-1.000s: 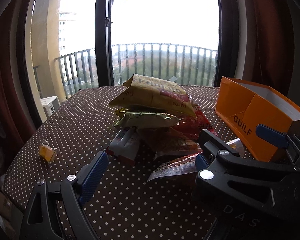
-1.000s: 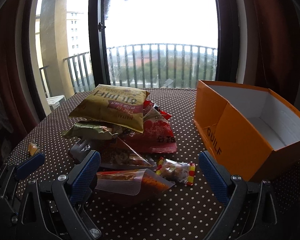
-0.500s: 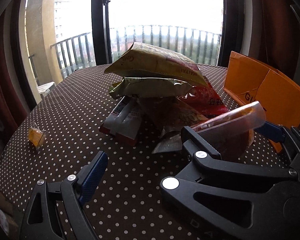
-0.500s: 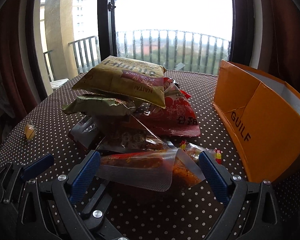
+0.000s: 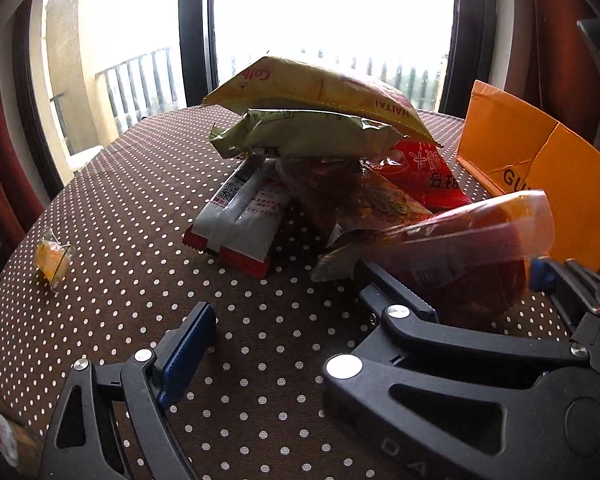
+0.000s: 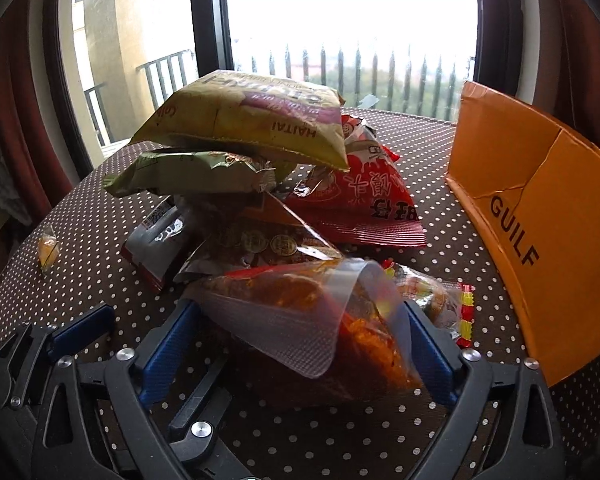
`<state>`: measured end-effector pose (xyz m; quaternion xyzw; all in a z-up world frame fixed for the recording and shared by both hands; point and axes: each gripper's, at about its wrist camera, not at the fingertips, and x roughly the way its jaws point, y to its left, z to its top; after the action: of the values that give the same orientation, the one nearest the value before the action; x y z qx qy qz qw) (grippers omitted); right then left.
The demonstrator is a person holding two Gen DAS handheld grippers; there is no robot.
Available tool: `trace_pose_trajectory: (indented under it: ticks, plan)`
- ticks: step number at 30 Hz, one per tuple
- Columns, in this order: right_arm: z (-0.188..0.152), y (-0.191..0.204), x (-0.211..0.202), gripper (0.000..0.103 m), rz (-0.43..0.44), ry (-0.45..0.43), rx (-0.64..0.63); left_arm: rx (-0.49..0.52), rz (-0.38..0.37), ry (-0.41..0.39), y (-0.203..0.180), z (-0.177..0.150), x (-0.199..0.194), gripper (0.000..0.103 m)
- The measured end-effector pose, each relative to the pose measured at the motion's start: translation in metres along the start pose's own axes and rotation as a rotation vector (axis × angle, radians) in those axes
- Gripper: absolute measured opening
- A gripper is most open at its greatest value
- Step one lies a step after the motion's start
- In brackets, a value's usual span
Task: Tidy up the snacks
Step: 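Grasp the red-and-clear snack package with the right tool while the left tool approaches a small candy, then close the left tool on the small orange wrapped candy and lift it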
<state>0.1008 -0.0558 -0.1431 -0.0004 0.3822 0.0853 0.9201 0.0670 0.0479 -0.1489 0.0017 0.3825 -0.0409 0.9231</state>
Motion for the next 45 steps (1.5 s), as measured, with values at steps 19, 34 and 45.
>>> trace_pose_trajectory:
  ticks: [19, 34, 45]
  plan:
    - [-0.001, 0.002, -0.031, 0.034, 0.035, -0.010, 0.020, -0.006, 0.071, -0.016, 0.007, 0.003, -0.026, 0.090]
    - [0.035, 0.049, -0.035, 0.034, 0.097, -0.008, -0.008, -0.049, 0.142, -0.014, 0.069, 0.033, -0.049, 0.090]
    - [0.059, 0.100, -0.002, 0.034, 0.167, 0.013, -0.050, -0.079, 0.230, 0.005, 0.123, 0.050, -0.037, 0.088]
